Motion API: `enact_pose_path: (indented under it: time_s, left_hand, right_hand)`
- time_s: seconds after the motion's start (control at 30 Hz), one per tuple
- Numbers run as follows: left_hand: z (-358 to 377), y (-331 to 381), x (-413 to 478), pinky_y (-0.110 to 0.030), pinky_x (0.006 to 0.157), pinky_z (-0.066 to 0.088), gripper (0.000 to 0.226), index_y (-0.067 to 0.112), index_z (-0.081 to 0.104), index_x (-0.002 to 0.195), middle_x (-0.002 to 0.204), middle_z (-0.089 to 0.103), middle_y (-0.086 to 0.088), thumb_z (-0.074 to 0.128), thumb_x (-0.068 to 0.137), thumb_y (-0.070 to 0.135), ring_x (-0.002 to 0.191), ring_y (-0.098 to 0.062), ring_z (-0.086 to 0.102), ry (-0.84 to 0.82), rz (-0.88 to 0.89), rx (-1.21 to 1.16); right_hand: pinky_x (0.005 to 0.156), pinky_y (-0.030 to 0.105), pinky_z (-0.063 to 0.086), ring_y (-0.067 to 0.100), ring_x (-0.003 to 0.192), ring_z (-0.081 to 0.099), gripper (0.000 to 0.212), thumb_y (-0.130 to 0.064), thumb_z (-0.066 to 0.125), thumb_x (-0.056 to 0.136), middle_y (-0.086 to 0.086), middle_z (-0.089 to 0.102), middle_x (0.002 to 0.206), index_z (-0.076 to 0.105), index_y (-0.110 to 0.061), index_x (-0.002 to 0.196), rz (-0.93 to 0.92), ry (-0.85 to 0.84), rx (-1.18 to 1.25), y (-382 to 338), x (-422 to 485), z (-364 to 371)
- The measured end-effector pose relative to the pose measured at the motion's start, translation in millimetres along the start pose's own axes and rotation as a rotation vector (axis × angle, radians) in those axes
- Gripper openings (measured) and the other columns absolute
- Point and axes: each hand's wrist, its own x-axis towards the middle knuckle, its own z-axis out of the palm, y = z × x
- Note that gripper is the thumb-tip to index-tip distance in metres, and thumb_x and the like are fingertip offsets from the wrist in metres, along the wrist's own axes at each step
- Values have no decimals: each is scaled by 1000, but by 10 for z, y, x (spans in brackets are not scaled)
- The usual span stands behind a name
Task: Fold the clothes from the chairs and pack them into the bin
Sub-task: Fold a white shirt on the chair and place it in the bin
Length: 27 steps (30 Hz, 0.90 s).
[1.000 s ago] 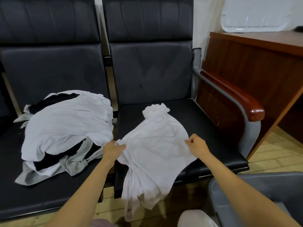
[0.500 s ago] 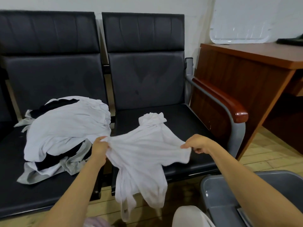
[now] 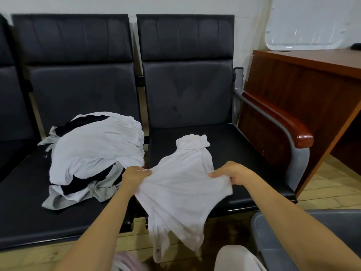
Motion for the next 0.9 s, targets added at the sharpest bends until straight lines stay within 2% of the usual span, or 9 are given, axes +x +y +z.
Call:
enact_pose_path:
  time_s: [0.1, 0.17, 0.33, 0.43, 0.5, 0.57, 0.67, 0.8, 0.9]
  left_hand:
    - [-13, -90, 47, -29, 68, 39, 25, 13, 54, 65, 75, 56, -5, 67, 86, 16, 83, -25, 54, 52, 162, 337]
    - [6, -83, 67, -29, 68, 36, 19, 11, 52, 74, 78, 53, -4, 60, 90, 19, 82, -24, 51, 68, 179, 395]
    - [31, -14, 157, -31, 74, 38, 21, 11, 44, 77, 79, 46, -5, 49, 97, 14, 78, -21, 45, 55, 28, -10]
    - [28, -16, 149, -29, 62, 36, 12, 12, 42, 91, 85, 43, -8, 36, 96, 2, 73, -18, 41, 84, 11, -97]
    - [23, -34, 109, -30, 68, 38, 24, 13, 43, 105, 96, 46, -6, 30, 93, -3, 81, -19, 44, 54, 89, 20]
    - [19, -24, 72, -29, 82, 38, 24, 13, 53, 109, 108, 49, -6, 35, 96, 4, 95, -20, 46, -5, 131, 171]
    - [-5, 44, 0, -28, 74, 39, 24, 11, 56, 82, 87, 55, -5, 61, 90, 33, 84, -19, 51, -76, 59, 312]
    - [17, 156, -132, -25, 71, 40, 24, 4, 65, 82, 85, 59, -7, 71, 85, 27, 86, -19, 54, -133, 98, 392]
    - [0, 354, -252, -29, 81, 43, 17, 6, 62, 81, 94, 63, -11, 64, 91, 20, 93, -24, 56, -75, 137, 106]
  right_hand:
    - [89, 44, 55, 29, 98, 65, 63, -24, 86, 67, 14, 65, 110, 58, 0, 118, 90, 67, -143, 13, 41, -19]
    - [91, 45, 54, 29, 99, 65, 41, -20, 81, 74, 14, 68, 108, 65, -3, 108, 75, 45, -41, -1, 31, -69]
    - [100, 44, 47, 26, 107, 63, 31, -20, 68, 88, 9, 66, 117, 63, -9, 117, -143, -5, 535, -20, 53, -204]
    - [93, 40, 51, 24, 103, 64, 20, -19, 68, 88, 11, 66, 116, 62, -8, 103, -177, 28, 511, -2, 35, -247]
    - [84, 38, 54, 24, 100, 65, 24, -13, 76, 79, 14, 66, 117, 62, -7, 99, -114, -7, 409, 44, -3, -282]
    - [80, 38, 55, 26, 102, 65, 49, -9, 82, 66, 16, 66, 118, 63, -2, 110, -30, -66, 312, 78, -74, -322]
    - [77, 40, 57, 29, 103, 65, 80, -4, 85, 62, 18, 64, 117, 47, 4, 132, 39, -60, 231, 96, -199, -363]
    - [93, 49, 52, 35, 102, 64, 38, -6, 80, 73, 22, 64, 112, 54, 1, 101, 84, 30, 97, 17, -384, -396]
    - [95, 50, 50, 34, 100, 66, 45, -22, 81, 74, 19, 68, 107, 60, -2, 109, 63, 75, -92, -107, -556, -422]
